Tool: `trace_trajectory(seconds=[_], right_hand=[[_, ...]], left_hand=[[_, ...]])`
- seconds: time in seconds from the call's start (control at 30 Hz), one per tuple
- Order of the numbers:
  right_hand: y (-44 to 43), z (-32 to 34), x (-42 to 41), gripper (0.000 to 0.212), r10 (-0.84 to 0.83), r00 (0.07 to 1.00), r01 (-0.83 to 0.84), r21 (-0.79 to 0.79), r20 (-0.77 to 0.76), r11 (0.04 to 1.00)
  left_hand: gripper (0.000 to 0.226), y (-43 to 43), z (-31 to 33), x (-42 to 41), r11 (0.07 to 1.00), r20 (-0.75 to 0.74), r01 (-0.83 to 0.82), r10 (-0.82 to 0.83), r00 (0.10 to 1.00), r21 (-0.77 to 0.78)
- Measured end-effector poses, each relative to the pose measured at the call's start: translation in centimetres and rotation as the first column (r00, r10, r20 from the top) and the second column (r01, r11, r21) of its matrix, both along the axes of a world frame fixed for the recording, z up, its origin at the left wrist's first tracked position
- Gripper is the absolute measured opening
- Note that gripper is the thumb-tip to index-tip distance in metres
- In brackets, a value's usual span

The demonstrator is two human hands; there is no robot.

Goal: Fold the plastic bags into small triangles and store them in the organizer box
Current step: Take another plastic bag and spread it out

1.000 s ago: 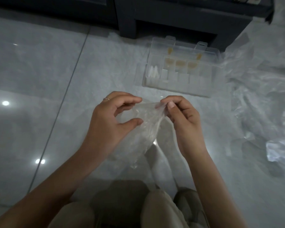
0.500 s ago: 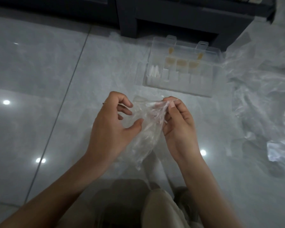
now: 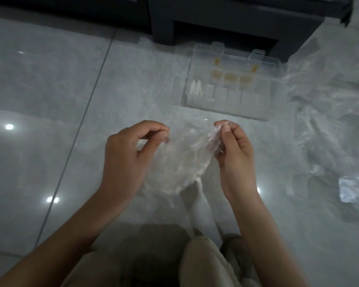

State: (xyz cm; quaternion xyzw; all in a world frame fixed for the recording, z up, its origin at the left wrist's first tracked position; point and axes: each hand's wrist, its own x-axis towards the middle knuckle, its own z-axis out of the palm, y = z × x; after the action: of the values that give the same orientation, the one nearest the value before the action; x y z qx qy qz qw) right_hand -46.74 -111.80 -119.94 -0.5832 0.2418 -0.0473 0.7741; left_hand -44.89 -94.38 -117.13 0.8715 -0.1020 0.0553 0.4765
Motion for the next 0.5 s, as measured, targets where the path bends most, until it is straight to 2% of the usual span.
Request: trace_trajectory(seconds=[0.1,0.2,0.3,0.4,0.5], right_hand=[[-0.6,-0.3,0.0,0.030,-0.020,0.999,0.025,-0.124,0.037,0.992],[-0.7,-0.4,0.1,0.030,-0.060,0.997,0.063,-0.068,0.041,0.996],[-0.4,-0.1,0.1,0.024,-0.106,0.994,0.104,0.172,-0.002,0.980],[0.2,0.0,0.3,0.019,-0.097,0.995,0.083,0.486,0.003,0.870],[0.6,0.0,0.5,0.008,-0.082,0.996,0.045,0.648,0.028,0.761]], left_hand=[[0.006,0.2,0.2,0.3,1.000,-0.011,0.006,-0.006,1.000,-0.010],[0.010,0.0,0.5,0.0,0.992,-0.131,0.013,-0.030,0.991,-0.129],[0.029,-0.8,0.3,-0.8,0.989,-0.235,0.044,-0.078,0.969,-0.144],[0.037,-1.7,-0.3,-1.6,0.993,-0.200,0.104,-0.115,0.973,-0.063],[0.044,-2.0,-0.4,-1.7,0.994,-0.185,0.076,-0.090,0.979,-0.078]])
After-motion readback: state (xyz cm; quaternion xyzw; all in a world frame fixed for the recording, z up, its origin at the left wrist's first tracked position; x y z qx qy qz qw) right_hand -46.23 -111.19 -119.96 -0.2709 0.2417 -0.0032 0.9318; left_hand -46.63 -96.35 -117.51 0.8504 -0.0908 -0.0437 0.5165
